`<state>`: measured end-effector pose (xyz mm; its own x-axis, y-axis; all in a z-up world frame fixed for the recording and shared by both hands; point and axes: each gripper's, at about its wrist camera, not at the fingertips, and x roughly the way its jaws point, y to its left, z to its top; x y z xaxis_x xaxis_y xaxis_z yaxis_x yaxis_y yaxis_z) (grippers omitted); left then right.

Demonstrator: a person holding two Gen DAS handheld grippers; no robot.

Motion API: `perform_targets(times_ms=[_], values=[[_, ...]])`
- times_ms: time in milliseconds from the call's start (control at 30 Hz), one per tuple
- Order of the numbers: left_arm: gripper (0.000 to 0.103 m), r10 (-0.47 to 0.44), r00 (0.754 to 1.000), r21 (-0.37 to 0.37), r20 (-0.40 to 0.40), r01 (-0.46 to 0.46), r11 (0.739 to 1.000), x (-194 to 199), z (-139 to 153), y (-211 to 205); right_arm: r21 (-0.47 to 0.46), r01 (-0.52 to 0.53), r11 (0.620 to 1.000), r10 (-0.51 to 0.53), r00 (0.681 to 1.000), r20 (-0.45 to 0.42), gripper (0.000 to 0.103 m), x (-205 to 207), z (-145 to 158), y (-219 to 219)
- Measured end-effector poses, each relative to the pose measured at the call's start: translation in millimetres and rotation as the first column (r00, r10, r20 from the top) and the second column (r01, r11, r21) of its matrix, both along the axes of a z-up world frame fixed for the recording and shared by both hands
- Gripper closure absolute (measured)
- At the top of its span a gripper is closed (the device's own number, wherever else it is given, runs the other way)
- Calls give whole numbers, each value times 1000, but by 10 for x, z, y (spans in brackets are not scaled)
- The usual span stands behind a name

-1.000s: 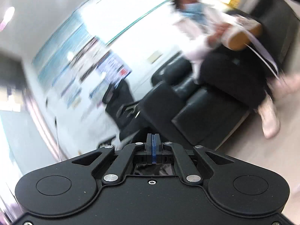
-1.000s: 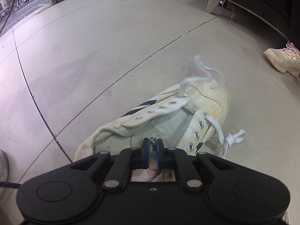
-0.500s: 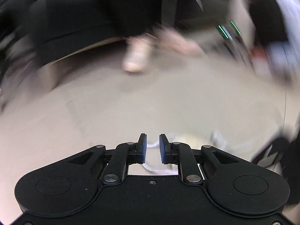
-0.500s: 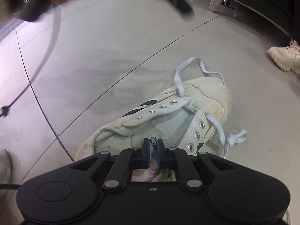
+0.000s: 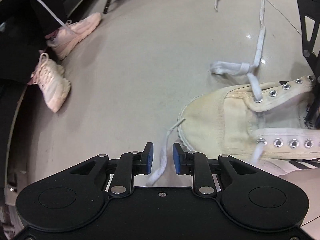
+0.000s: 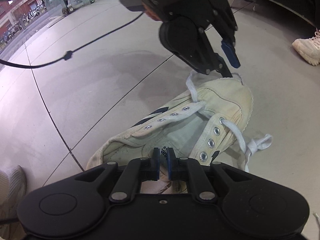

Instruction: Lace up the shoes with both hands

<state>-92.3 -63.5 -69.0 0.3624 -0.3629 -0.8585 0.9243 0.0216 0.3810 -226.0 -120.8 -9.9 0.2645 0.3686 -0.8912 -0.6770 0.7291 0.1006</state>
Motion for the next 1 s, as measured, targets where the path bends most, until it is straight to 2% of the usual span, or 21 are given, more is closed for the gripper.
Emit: perform_targets(times_ms=[133,200,233,267,400,467,533,567,600,633,667,700,733,833,900,933,1000], values=[[82,-52,999,8,10,52,999,50,-16,-10,1,1,1000,-1,1000,-7,97,39,-13,16],[83,-29,999,-18,-31,28,999,123,4,12,2,2,1000,-2,1000,-8,97,39,-17,27],[90,-20,999,-27,-49,19,999,155,32,13,2,2,1000,-2,1000,-8,97,38,-21,39],[100,0,997,-37,-74,-3,999,176,39,31,1,4,1000,-4,1000,-9,97,45,-27,46],[102,129,984,-86,-123,-141,986,170,57,121,-3,8,1000,-8,1000,-5,97,65,-32,76],[102,266,953,-145,-146,-286,947,173,143,233,-8,7,1000,-7,1000,1,97,49,-23,67],[102,392,909,-212,-144,-415,884,149,302,369,-11,9,1000,-9,1000,11,97,42,-27,70],[102,486,861,-267,-152,-509,818,105,453,500,-12,12,1000,-12,1000,14,97,32,-25,72],[102,578,797,-329,-176,-601,728,42,649,670,-13,16,1000,-16,1000,18,97,20,-22,78],[102,627,754,-363,-199,-651,667,7,782,782,-14,21,1000,-21,1000,21,97,15,-22,84],[102,695,673,-411,-255,-726,552,-103,1044,1013,-15,26,1000,-25,999,22,97,13,-21,89],[102,721,631,-433,-286,-757,490,-173,1199,1156,-17,31,999,-31,999,23,97,10,-19,97],[102,733,608,-444,-305,-772,455,-219,1305,1252,-19,36,999,-35,999,23,97,10,-20,103],[102,749,529,-481,-399,-816,320,-553,1762,1620,-25,41,999,-40,999,23,97,15,-16,115],[102,727,504,-521,-467,-821,234,-891,2078,1862,-29,42,999,-41,999,21,97,22,-13,126],[102,722,501,-529,-477,-820,219,-923,2139,1894,-29,42,999,-41,999,20,97,24,-12,131],[102,759,500,-552,-417,-803,226,-1149,2274,1941,-44,32,999,-30,999,32,97,9,-10,164]])
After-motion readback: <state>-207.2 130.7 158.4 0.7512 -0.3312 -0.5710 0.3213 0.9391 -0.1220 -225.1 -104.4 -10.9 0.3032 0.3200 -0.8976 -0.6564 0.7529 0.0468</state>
